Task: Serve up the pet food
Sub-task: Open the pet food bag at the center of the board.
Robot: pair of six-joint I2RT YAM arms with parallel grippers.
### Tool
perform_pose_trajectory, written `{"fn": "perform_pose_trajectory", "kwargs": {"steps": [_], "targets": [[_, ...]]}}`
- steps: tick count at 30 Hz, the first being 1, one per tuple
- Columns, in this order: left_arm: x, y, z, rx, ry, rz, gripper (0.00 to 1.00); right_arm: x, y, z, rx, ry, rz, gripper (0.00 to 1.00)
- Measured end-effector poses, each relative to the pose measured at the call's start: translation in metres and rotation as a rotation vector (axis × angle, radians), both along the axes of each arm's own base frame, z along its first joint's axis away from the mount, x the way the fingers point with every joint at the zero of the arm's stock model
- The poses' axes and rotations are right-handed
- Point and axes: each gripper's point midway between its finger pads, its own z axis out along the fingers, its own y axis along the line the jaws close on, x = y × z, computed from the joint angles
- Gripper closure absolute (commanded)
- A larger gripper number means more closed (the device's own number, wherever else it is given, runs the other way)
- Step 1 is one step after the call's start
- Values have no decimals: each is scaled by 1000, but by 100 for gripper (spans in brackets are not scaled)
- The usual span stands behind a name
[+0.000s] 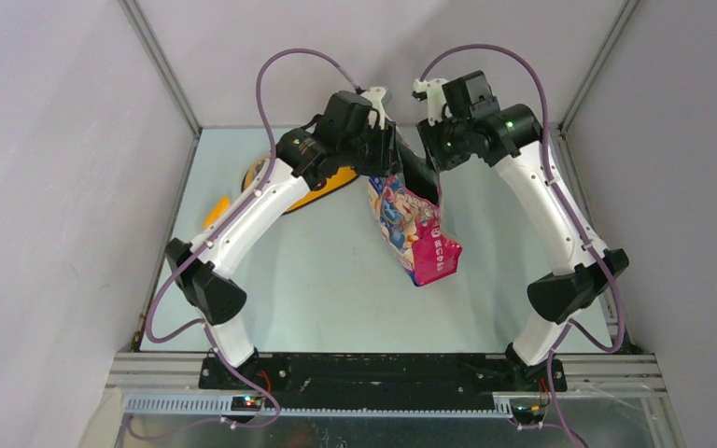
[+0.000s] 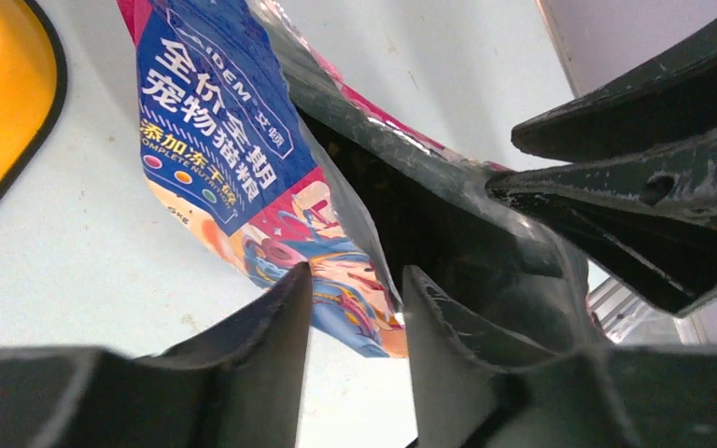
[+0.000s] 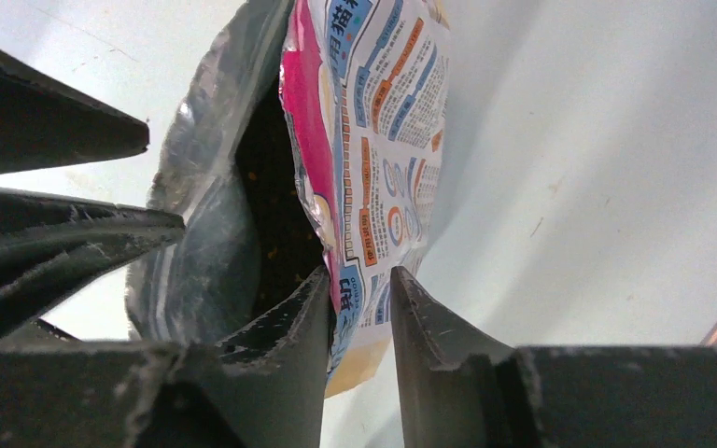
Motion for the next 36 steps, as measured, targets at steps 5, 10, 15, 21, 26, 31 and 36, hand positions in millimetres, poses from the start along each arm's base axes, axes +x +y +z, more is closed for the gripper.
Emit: {"fn": "perform_pose_trajectory", "kwargs": {"steps": [5, 10, 15, 21, 26, 31, 36], "targets": [[0, 1, 0, 7, -8, -5, 27, 2, 7, 4, 30, -12, 26, 61], [1, 1, 3, 12, -23, -9, 20, 3, 13, 8, 55, -24, 50, 59], [5, 0, 34, -22, -98, -21, 14, 4, 18, 10, 76, -32, 73, 57], [9, -2, 54, -50, -157, -26, 10, 7, 22, 13, 92, -44, 84, 57], [10, -3, 50, -39, -153, -31, 8, 14, 26, 9, 95, -47, 86, 57], [13, -5, 43, -25, -144, -34, 5, 21, 30, 2, 96, -41, 87, 56], [16, -7, 36, -15, -135, -35, 5, 26, 30, 0, 106, -41, 85, 56]]}}
